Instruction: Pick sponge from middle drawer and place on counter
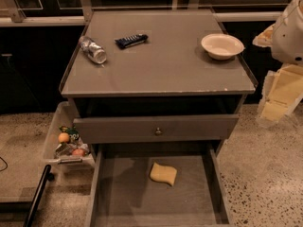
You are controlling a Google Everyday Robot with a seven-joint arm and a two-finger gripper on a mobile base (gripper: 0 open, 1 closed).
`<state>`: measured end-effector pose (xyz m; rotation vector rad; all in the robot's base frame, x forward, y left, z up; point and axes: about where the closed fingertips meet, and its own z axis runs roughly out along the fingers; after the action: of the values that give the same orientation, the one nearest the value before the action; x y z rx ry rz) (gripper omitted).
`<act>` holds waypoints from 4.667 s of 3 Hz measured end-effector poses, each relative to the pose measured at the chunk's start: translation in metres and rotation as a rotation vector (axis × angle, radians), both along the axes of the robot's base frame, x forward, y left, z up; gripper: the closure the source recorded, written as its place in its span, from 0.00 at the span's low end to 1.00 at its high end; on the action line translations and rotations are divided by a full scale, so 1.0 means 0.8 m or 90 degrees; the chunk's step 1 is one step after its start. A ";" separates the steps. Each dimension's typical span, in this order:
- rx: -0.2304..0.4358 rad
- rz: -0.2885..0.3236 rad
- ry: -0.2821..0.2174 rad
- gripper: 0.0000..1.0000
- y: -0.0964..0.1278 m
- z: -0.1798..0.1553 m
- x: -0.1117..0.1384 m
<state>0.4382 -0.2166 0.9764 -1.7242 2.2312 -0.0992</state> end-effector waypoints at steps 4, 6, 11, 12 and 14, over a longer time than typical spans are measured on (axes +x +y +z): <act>-0.012 -0.042 0.139 0.00 -0.010 -0.227 -0.006; 0.039 0.038 0.080 0.00 0.011 -0.344 -0.026; 0.183 0.042 0.047 0.00 0.063 -0.493 0.002; 0.232 0.064 0.022 0.00 0.084 -0.543 0.011; 0.261 0.080 0.019 0.00 0.104 -0.587 0.015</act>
Offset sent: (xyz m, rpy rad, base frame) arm 0.0109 -0.0008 -0.1051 -0.0154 0.1677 -0.0600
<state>0.4505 -0.1335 0.5071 -1.6342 1.9804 0.3883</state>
